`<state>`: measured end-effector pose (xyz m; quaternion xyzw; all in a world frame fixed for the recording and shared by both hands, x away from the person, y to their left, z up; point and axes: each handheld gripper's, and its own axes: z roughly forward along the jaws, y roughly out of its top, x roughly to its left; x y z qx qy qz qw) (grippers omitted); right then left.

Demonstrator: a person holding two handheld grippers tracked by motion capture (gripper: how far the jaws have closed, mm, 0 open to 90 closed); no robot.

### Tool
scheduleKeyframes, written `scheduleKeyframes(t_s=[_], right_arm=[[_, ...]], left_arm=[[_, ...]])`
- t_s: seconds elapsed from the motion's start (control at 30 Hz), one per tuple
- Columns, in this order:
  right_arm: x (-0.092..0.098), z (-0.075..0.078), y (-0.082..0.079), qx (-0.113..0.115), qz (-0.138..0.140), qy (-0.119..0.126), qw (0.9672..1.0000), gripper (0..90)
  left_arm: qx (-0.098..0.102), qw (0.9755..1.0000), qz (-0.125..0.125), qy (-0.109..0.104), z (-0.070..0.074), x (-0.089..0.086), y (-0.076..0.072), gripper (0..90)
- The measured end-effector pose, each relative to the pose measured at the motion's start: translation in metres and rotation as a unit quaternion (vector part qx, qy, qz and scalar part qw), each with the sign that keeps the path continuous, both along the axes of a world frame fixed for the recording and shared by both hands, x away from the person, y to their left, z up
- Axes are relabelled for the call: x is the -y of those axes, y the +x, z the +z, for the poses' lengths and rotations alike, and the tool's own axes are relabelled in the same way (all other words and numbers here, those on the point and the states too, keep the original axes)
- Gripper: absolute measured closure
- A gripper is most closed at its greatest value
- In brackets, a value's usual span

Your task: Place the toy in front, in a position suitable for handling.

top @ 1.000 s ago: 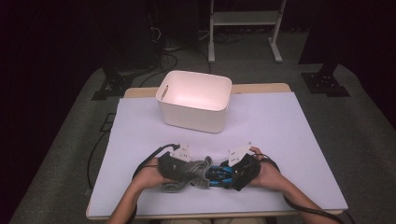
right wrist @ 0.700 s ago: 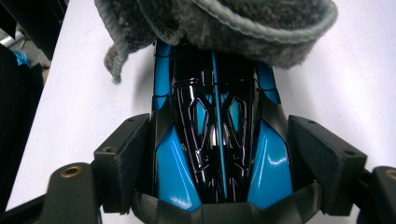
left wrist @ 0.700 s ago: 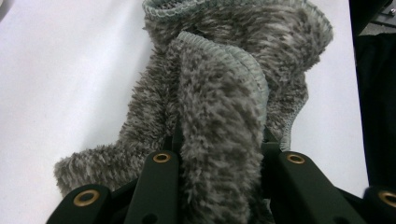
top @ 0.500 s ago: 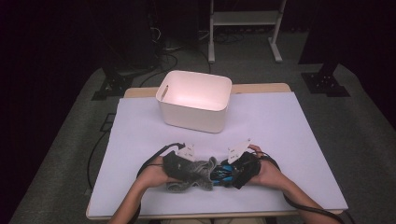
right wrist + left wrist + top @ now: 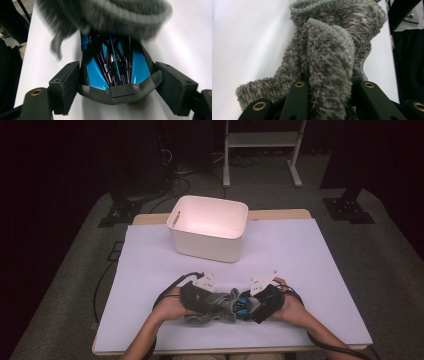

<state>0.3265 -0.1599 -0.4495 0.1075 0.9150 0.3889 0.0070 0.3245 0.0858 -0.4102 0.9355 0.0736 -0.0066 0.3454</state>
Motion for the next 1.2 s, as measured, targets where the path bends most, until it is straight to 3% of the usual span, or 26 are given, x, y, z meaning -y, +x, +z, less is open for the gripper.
scheduleKeyframes(t_s=[0.1, 0.13, 0.2, 0.37, 0.57, 0.73, 0.83, 0.97, 1.0, 1.13, 1.2], right_arm=[[-0.001, 0.000, 0.001, -0.004, -0.002, 0.000, 1.0000, 21.7], [0.000, -0.001, 0.001, -0.003, -0.001, 0.006, 1.0000, 21.9], [-0.001, -0.001, 0.000, -0.004, -0.002, 0.008, 1.0000, 21.9], [-0.010, -0.001, -0.001, 0.004, 0.002, 0.004, 1.0000, 21.9], [-0.006, -0.002, -0.001, 0.004, 0.000, 0.009, 1.0000, 21.9], [-0.007, -0.002, -0.002, 0.007, 0.000, 0.002, 1.0000, 21.9], [-0.007, -0.002, -0.002, 0.008, 0.001, 0.004, 1.0000, 22.0], [-0.006, -0.002, -0.002, 0.005, 0.001, 0.003, 1.0000, 22.0], [-0.006, -0.002, -0.002, 0.005, 0.001, 0.003, 1.0000, 22.0], [-0.006, -0.002, -0.002, 0.004, 0.000, 0.003, 1.0000, 22.0], [-0.005, -0.002, -0.002, 0.006, 0.001, 0.003, 1.0000, 22.0]], left_arm=[[0.005, 1.0000, -0.006, 0.005, 0.004, 0.008, 0.001, 71.3], [-0.002, 0.9999, -0.014, -0.007, 0.006, 0.016, 0.003, 71.4], [-0.003, 0.9997, -0.021, -0.008, 0.006, 0.022, 0.003, 71.4], [0.005, 0.9985, -0.053, 0.011, 0.003, 0.054, 0.002, 71.3], [-0.003, 0.9983, -0.058, 0.006, 0.001, 0.058, 0.004, 71.3], [-0.005, 0.9985, -0.055, 0.004, 0.001, 0.045, 0.003, 70.7], [0.001, 0.9987, -0.052, 0.000, 0.001, 0.029, 0.001, 70.4], [0.013, 0.9985, -0.048, -0.022, -0.002, -0.004, -0.001, 70.5], [0.013, 0.9985, -0.048, -0.022, -0.002, -0.004, -0.001, 70.5], [0.020, 0.9995, -0.020, -0.014, -0.011, -0.035, -0.002, 70.4], [0.020, 0.9996, -0.014, -0.014, -0.012, -0.041, -0.002, 70.4]])
